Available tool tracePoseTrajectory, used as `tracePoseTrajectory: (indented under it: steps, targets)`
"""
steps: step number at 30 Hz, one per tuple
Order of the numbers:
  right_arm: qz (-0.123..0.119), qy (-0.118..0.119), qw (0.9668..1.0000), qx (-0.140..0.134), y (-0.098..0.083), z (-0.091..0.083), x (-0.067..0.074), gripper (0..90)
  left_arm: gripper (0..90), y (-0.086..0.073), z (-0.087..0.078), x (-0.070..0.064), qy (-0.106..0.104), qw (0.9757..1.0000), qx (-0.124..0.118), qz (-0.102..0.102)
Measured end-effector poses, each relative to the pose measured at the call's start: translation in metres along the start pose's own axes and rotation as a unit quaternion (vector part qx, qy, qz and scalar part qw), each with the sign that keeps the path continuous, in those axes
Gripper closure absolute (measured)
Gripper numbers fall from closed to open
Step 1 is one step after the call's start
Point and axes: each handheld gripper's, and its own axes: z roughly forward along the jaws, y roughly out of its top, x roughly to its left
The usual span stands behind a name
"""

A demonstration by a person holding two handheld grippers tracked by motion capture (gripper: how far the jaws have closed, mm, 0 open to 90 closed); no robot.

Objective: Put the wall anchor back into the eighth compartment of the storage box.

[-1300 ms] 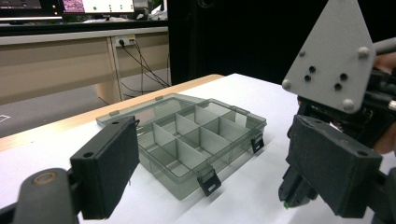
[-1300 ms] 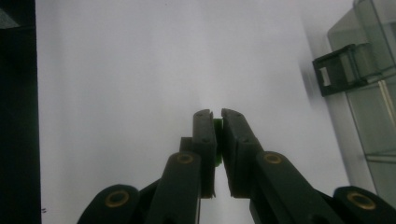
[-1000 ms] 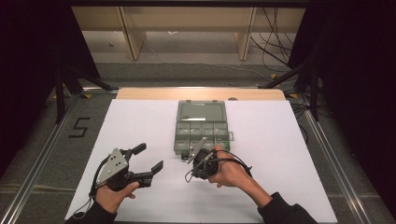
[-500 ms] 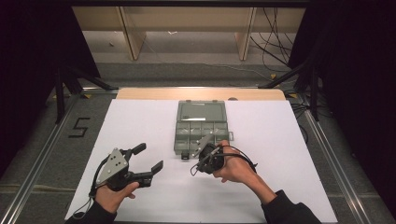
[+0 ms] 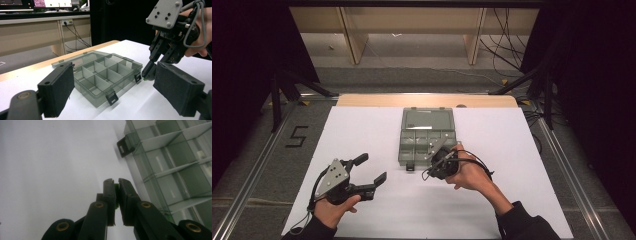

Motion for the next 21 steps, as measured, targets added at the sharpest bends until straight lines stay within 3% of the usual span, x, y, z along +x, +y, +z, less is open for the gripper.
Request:
tracePoseTrajectory:
  steps: [21]
  targets:
    - [0.028,-0.027,0.999,-0.02,-0.012,-0.019,-0.023,84.6,15.9,0.0,0.0,0.0,0.0,1.0,0.0,0.001]
